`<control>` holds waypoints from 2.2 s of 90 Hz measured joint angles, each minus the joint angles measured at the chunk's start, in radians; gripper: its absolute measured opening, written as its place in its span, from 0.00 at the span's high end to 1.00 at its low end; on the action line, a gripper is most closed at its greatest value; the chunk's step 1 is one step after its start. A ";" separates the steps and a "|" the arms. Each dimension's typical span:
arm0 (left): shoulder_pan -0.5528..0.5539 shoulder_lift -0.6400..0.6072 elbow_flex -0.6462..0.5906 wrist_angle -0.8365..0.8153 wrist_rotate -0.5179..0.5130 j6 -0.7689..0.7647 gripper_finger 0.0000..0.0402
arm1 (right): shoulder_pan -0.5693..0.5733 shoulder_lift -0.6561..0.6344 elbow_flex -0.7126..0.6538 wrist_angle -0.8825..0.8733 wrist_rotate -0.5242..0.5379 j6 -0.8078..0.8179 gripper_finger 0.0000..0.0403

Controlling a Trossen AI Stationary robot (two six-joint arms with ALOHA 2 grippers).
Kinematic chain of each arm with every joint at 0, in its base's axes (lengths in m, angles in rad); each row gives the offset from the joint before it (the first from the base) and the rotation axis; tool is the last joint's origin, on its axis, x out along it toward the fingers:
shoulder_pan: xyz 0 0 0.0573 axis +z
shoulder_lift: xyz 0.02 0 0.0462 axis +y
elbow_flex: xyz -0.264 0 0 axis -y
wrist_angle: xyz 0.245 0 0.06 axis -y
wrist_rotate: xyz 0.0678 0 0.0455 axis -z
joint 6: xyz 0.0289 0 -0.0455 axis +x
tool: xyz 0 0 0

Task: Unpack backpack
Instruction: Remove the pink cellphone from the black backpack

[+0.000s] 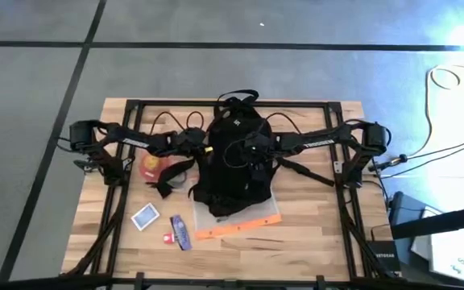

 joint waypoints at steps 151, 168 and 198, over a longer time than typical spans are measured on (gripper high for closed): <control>0.090 0.205 -0.003 0.288 0.193 0.027 0.79 | 0.000 0.000 -0.001 0.005 -0.001 -0.008 0.40; 0.098 0.206 -0.005 0.312 0.209 0.046 0.99 | 0.000 0.000 -0.001 0.005 -0.001 -0.008 0.40; 0.126 0.097 -0.008 0.315 0.250 0.057 1.00 | 0.001 -0.004 0.000 -0.047 0.089 -0.024 0.43</control>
